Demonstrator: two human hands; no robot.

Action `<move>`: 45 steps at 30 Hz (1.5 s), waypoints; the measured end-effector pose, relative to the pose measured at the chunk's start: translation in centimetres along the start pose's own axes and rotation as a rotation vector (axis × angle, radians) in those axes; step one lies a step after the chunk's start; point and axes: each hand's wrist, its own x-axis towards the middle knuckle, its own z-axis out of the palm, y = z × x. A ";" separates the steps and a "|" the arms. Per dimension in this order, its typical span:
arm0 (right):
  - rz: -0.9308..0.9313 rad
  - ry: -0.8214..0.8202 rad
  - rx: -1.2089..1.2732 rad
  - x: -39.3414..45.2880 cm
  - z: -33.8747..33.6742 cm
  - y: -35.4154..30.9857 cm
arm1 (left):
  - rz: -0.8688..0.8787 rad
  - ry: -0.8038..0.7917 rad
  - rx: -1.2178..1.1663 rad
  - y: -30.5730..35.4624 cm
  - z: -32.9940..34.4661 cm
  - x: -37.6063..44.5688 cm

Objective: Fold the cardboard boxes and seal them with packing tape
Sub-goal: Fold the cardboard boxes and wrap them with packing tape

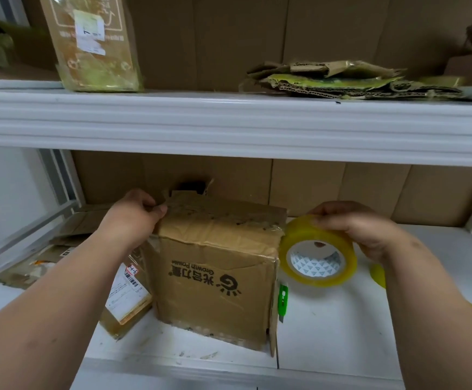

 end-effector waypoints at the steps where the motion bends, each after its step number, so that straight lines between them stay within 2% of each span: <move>1: 0.001 0.032 0.022 -0.2 0.0 0.2 | 0.024 0.009 0.054 0.1 0.0 0.0; 4: -0.010 0.111 0.136 -0.9 0.2 1.3 | 0.061 0.015 0.270 0.7 -0.1 -0.7; 7: 0.000 0.105 0.309 -1.5 0.4 2.3 | 0.049 -0.028 0.659 2.8 -0.2 -2.4; 9: 0.050 0.059 0.455 -1.9 0.2 2.7 | 0.062 -0.105 0.736 4.5 0.1 -3.9; 17: -0.075 0.030 0.569 -3.9 0.8 3.7 | 0.163 -0.312 0.628 7.2 2.2 -6.5; 22: -0.103 0.102 0.560 -4.7 1.9 3.9 | 0.254 -0.253 0.610 9.1 4.8 -7.8; 26: -0.108 0.130 0.477 -5.2 2.2 3.9 | 0.281 -0.470 0.661 10.3 5.3 -7.9; 31: -0.106 0.119 0.434 -5.8 2.4 3.8 | 0.225 -0.409 0.686 11.6 4.2 -6.2; 35: -0.120 0.115 0.411 -6.1 2.8 3.6 | 0.151 -0.496 0.634 11.0 4.4 -6.2; 39: -0.113 0.125 0.444 -6.3 2.8 3.8 | 0.265 -0.564 0.621 12.4 5.5 -7.3; 42: -0.125 0.098 0.457 -6.4 2.7 4.1 | 0.379 -0.548 0.642 11.8 5.9 -8.0; 45: -0.126 0.100 0.405 -6.4 2.9 4.2 | 0.415 -0.537 0.628 11.1 5.5 -8.2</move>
